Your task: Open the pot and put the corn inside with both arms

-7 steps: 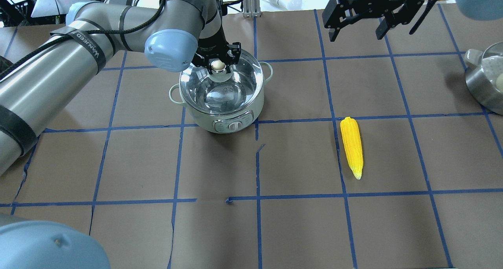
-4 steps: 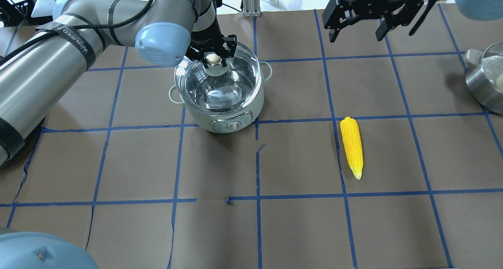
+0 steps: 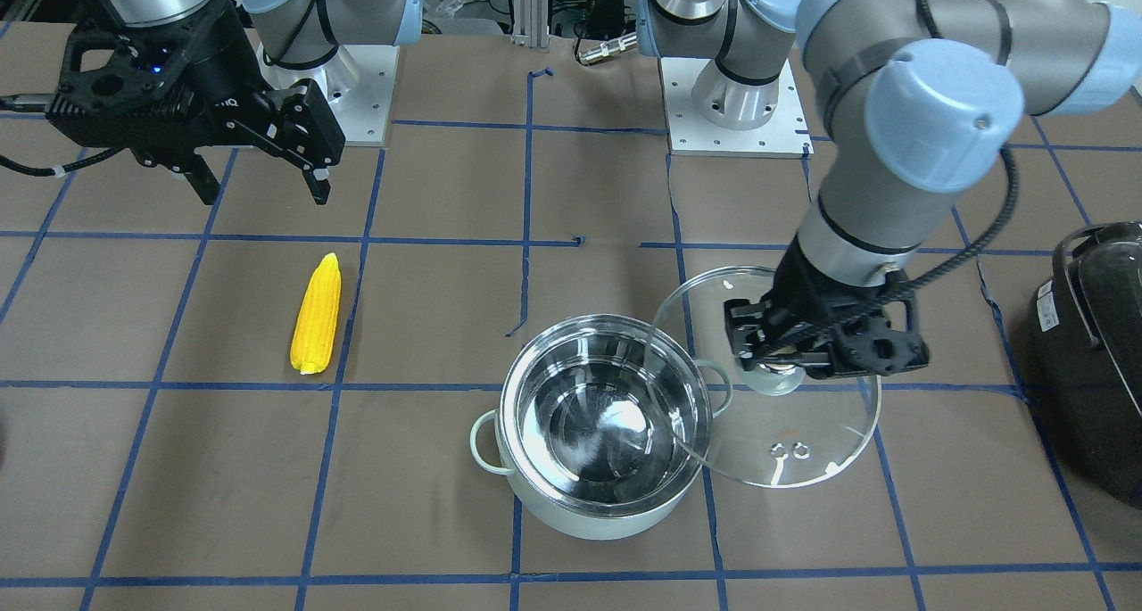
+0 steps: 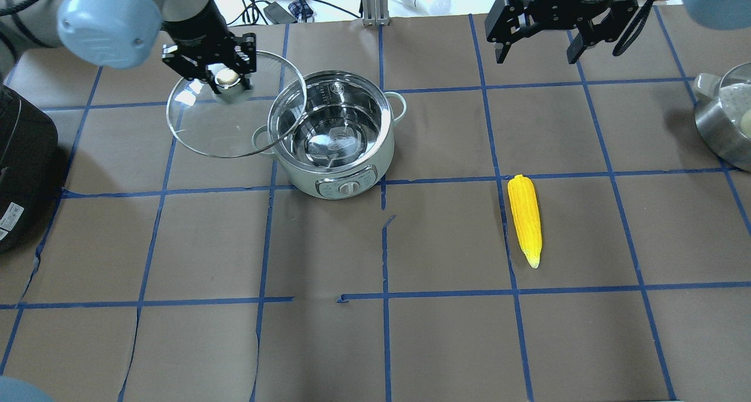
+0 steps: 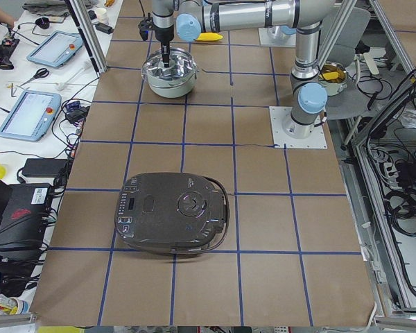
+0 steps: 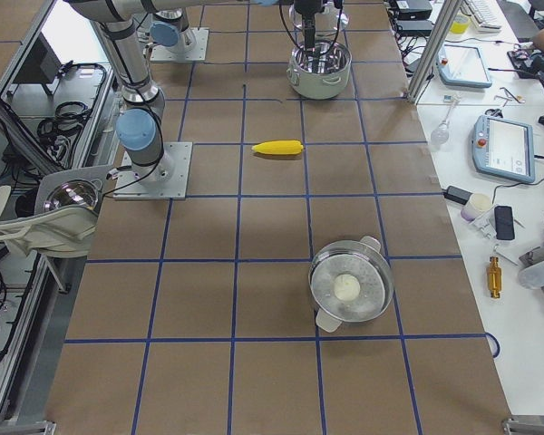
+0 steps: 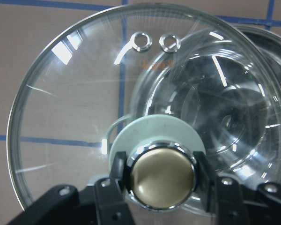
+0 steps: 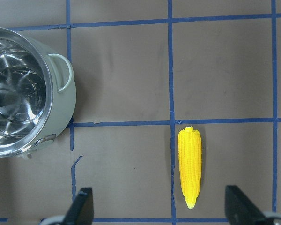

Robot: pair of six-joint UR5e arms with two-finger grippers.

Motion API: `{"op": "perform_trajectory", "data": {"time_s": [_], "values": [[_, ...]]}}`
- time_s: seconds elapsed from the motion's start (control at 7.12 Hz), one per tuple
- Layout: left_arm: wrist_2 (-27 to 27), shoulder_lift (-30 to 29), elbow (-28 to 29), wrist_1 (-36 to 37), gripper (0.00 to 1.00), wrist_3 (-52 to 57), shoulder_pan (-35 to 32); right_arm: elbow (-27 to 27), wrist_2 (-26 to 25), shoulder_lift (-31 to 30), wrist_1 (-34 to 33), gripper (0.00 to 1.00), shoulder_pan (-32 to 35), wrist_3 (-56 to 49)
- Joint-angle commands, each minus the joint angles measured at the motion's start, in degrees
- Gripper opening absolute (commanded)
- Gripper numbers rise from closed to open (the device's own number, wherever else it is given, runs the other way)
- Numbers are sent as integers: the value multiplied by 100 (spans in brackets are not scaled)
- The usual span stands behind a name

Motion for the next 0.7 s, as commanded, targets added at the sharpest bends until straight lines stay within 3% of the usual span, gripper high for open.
{"op": "perform_trajectory", "data": {"time_s": [0.0, 0.28, 0.56], "values": [[-69, 128, -470, -3, 34, 1333, 1202, -1, 1, 8, -19, 100, 2, 118], [-534, 23, -1200, 854, 30, 2240, 1918, 16, 1, 86, -72, 100, -59, 197], [-474, -109, -1920, 2102, 25, 2464, 2068, 16, 1, 140, -63, 100, -95, 189]]}}
